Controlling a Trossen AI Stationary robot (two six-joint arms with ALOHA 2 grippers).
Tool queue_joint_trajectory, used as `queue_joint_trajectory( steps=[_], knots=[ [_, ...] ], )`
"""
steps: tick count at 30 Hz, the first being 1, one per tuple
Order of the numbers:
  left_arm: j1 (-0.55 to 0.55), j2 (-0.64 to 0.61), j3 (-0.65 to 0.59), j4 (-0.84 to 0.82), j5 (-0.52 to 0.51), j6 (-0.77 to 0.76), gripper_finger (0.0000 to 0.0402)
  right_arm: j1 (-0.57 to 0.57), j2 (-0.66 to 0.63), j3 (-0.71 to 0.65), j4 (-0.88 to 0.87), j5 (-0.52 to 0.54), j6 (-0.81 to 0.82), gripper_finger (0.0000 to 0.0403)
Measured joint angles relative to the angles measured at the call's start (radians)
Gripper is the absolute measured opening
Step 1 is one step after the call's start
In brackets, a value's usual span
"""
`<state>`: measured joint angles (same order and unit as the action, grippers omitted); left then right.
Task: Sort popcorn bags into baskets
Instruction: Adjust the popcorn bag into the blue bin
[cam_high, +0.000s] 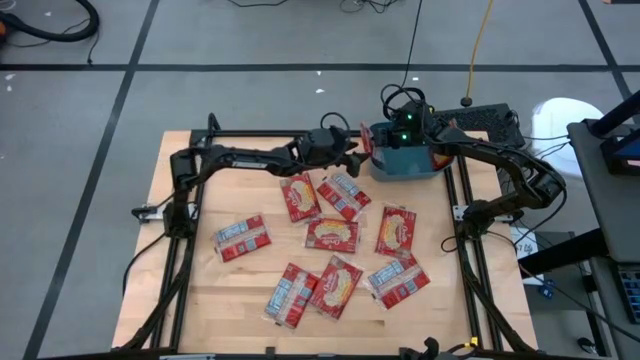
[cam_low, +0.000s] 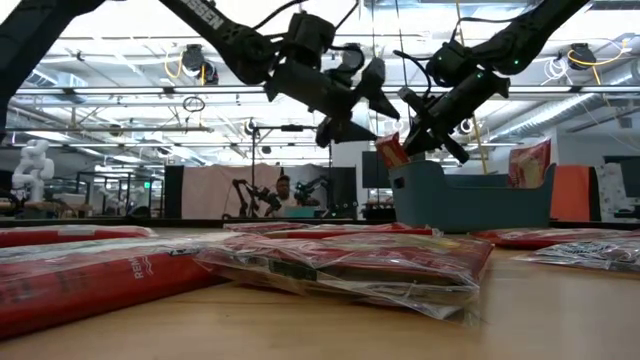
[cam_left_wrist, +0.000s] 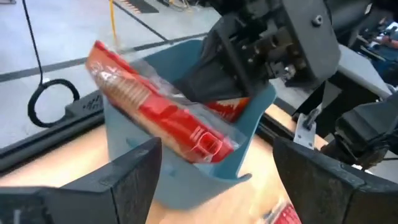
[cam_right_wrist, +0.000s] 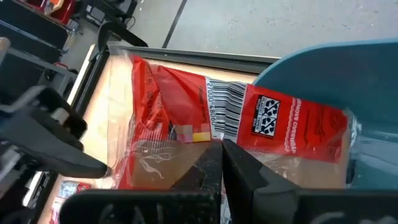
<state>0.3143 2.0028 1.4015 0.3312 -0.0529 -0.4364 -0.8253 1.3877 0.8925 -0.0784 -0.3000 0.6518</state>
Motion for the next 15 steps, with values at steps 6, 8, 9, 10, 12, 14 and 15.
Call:
queue_joint_trajectory(
  steps=[6,8,9,10,12,14,15],
  knots=[
    [-0.001,0.089,0.083,0.034,-0.052,-0.021,0.0312,0.000,0.000,0.000,0.000,0.001,0.021,0.0000],
    [0.000,0.110,0.106,0.006,-0.064,-0.061,0.0312,0.000,0.000,0.000,0.000,0.001,0.021,0.0000],
    [0.000,0.124,0.122,0.005,-0.074,-0.080,0.0312,0.000,0.000,0.000,0.000,0.001,0.020,0.0000],
    [0.000,0.132,0.129,-0.005,-0.077,-0.100,0.0312,0.000,0.000,0.000,0.000,0.001,0.020,0.0000],
    [0.000,0.141,0.138,-0.017,-0.081,-0.127,0.0312,0.000,0.000,0.000,0.000,0.001,0.021,0.0000],
    [-0.002,0.140,0.139,-0.025,-0.107,-0.121,0.0305,0.000,0.000,0.000,0.002,0.000,0.020,0.0000],
    [-0.002,0.138,0.141,-0.022,-0.114,-0.110,0.0295,0.000,0.000,0.000,0.002,0.000,0.020,0.0000]
  ],
)
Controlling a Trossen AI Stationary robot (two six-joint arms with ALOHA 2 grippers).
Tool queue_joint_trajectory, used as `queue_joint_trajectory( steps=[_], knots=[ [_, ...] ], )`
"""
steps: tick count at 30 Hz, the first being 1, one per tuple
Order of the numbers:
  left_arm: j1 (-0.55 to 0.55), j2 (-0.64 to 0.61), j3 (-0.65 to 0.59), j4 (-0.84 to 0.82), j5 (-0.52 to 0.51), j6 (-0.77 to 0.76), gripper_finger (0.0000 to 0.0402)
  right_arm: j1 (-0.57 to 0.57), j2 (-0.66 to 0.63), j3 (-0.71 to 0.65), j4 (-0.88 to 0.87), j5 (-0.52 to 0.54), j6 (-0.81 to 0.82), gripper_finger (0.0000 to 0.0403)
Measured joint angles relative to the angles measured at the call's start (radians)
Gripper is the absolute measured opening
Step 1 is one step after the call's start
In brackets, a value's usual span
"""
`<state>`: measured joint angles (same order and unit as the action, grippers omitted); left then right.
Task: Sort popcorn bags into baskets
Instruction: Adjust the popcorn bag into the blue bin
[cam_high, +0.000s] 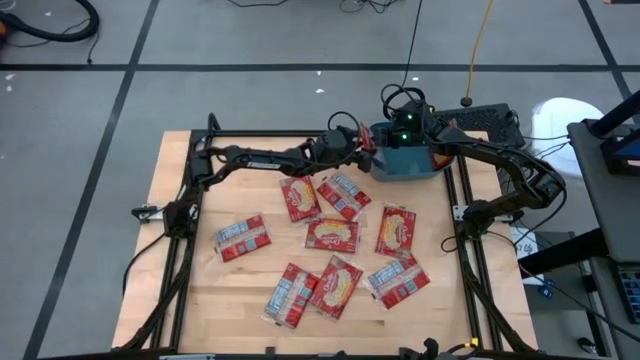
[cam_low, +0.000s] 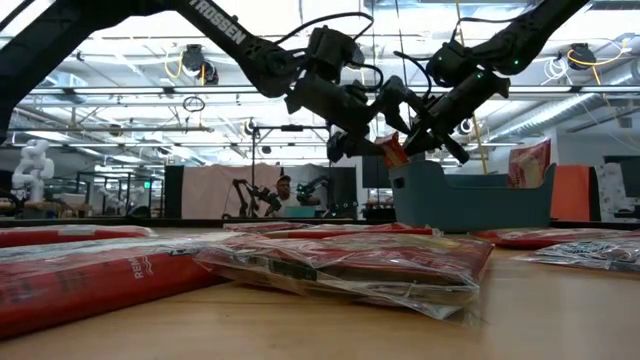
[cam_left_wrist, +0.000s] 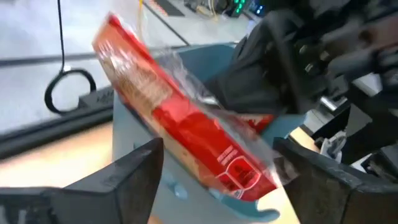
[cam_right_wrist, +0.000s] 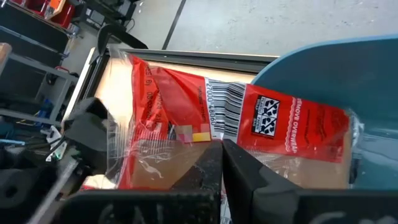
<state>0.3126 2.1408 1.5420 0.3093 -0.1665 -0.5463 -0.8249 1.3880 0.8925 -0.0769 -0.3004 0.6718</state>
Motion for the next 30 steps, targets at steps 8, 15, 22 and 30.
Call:
queue_joint_trajectory(
  steps=[8,15,22,30],
  knots=[
    [0.014,-0.006,0.001,0.001,0.013,0.016,0.0117,0.000,-0.004,0.000,0.008,-0.014,0.018,0.0000],
    [0.047,-0.042,-0.001,0.094,0.044,0.028,0.0012,-0.001,-0.114,-0.001,0.021,0.053,0.064,0.0007],
    [0.083,-0.101,0.029,0.198,0.051,0.095,0.0019,-0.036,-0.283,0.000,0.009,0.105,0.194,0.0070],
    [0.106,-0.190,0.204,-0.058,0.064,0.549,0.0016,-0.031,-0.400,0.000,0.067,0.112,0.532,0.0157]
  ],
)
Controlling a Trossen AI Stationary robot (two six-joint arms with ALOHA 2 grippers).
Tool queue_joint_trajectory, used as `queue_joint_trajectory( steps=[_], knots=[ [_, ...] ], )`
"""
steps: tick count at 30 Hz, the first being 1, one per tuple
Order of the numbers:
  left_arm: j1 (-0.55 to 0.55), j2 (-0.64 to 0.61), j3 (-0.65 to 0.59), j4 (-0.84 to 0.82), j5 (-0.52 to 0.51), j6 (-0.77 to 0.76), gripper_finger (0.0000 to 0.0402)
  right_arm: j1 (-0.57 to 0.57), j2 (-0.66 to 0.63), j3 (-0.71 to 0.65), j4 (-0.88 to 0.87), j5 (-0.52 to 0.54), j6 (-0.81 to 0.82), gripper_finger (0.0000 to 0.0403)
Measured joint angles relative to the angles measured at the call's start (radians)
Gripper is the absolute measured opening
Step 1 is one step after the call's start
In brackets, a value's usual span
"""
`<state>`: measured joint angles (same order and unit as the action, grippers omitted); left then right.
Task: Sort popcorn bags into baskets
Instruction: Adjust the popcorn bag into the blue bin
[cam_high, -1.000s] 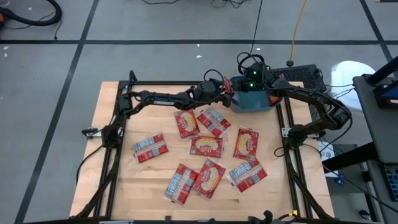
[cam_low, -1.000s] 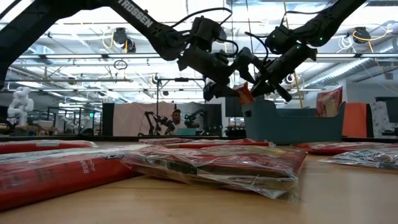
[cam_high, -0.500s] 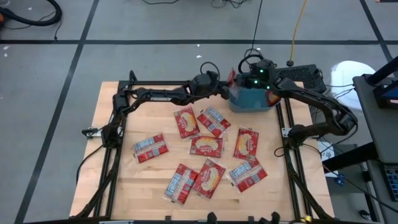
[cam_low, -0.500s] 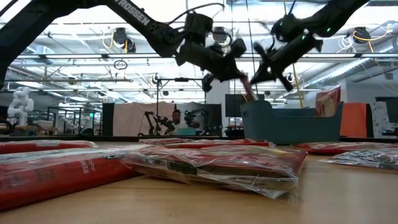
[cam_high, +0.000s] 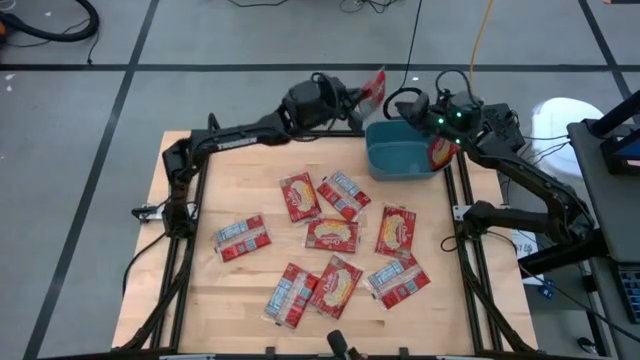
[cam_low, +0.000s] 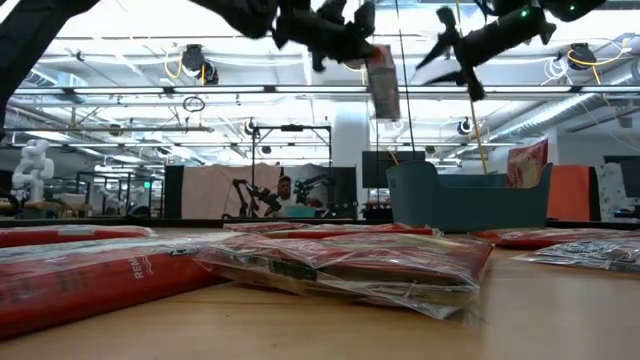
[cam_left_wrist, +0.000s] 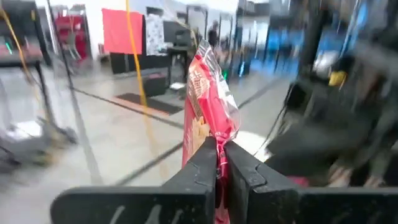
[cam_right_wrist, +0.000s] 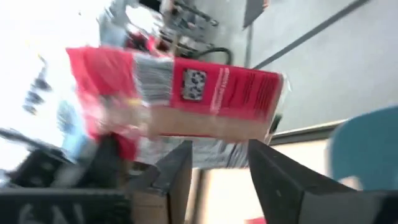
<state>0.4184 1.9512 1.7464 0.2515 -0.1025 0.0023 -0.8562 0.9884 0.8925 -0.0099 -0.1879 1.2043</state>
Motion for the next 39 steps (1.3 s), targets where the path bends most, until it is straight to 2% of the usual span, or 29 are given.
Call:
queue_joint_trajectory(
  steps=[3,6,9,12,16,20,24,33,39],
  knots=[
    [-0.005,-0.006,0.093,-0.185,0.001,0.223,0.0016,0.027,-0.005,0.000,0.109,0.004,0.185,0.0176],
    [-0.019,-0.005,0.172,-0.361,0.005,0.379,0.0007,0.063,0.011,0.029,0.160,0.030,0.282,0.0188],
    [-0.039,-0.004,0.188,-0.407,-0.024,0.500,0.0007,0.106,0.047,0.102,0.118,0.049,0.287,0.0195],
    [-0.059,-0.001,0.188,-0.430,-0.119,0.597,0.0016,0.147,0.074,0.170,0.039,0.080,0.260,0.0196],
    [-0.072,-0.001,0.188,-0.491,-0.190,0.729,0.0013,0.190,0.084,0.192,0.026,0.137,0.267,0.0196],
    [-0.076,0.000,0.188,-0.526,-0.212,0.763,0.0006,0.217,0.084,0.192,-0.043,0.140,0.275,0.0196],
    [-0.087,0.000,0.188,-0.519,-0.227,0.802,0.0015,0.238,0.118,0.190,-0.085,0.172,0.276,0.0196],
    [-0.115,0.000,0.187,-0.542,-0.247,0.834,0.0006,0.237,0.220,0.188,0.057,0.185,0.319,0.0196],
    [-0.129,0.000,0.187,-0.544,-0.248,0.843,0.0022,0.238,0.257,0.187,0.092,0.159,0.319,0.0180]
  ],
)
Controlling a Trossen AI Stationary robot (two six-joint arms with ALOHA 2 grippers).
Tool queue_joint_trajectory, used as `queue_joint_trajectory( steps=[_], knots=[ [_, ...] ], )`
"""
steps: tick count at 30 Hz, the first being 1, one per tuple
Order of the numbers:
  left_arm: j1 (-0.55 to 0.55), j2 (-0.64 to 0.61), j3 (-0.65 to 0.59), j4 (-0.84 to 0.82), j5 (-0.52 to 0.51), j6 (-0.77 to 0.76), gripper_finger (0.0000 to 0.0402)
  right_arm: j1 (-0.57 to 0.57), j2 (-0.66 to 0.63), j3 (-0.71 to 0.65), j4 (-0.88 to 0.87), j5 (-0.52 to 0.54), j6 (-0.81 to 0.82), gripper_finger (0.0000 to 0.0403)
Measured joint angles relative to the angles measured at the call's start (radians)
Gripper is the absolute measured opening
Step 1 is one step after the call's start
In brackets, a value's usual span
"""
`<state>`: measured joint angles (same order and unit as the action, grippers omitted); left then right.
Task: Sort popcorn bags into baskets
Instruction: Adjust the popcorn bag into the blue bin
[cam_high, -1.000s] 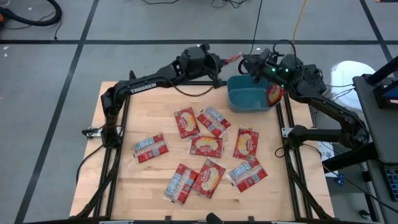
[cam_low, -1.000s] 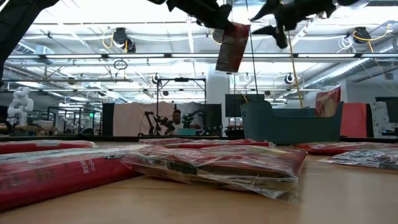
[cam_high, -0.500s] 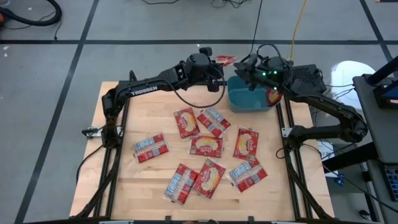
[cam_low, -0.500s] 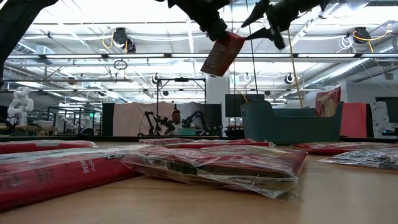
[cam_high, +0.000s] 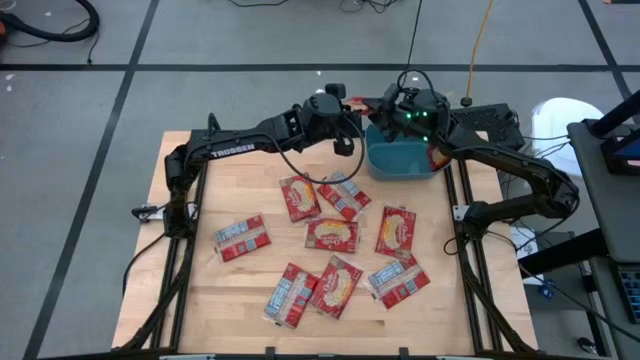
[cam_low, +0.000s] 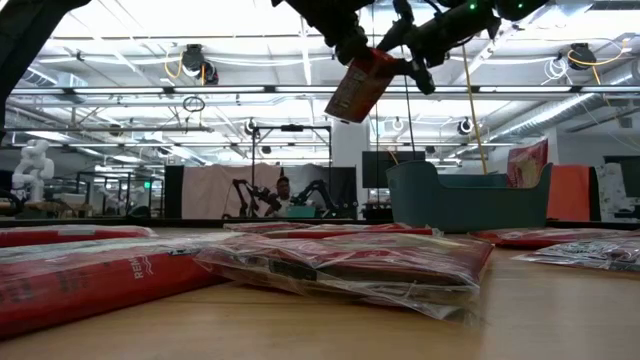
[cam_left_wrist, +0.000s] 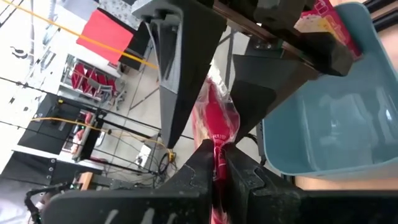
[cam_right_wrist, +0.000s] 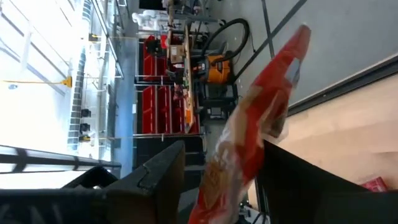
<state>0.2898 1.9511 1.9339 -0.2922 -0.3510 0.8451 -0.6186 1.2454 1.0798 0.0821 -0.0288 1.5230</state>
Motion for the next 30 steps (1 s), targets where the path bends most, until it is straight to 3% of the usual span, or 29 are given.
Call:
queue_joint_trajectory(
  steps=[11,15,19,24,30],
  knots=[
    [-0.011,0.000,0.000,-0.005,-0.003,0.005,0.0015,-0.003,0.001,0.000,-0.004,0.001,-0.044,0.0052],
    [-0.013,0.000,0.000,-0.007,0.015,-0.062,0.0064,-0.007,0.001,0.000,0.000,0.003,-0.073,0.0020],
    [-0.023,-0.002,0.000,-0.003,0.015,-0.118,0.0138,-0.025,0.001,0.000,0.002,0.002,-0.106,0.0011],
    [-0.062,-0.041,-0.003,-0.033,-0.112,-0.214,0.0233,-0.070,-0.019,0.000,0.012,-0.042,-0.153,0.0011],
    [-0.076,-0.178,-0.001,-0.190,-0.132,-0.621,0.0288,-0.136,-0.075,0.009,-0.008,-0.167,-0.214,0.0010]
  ],
)
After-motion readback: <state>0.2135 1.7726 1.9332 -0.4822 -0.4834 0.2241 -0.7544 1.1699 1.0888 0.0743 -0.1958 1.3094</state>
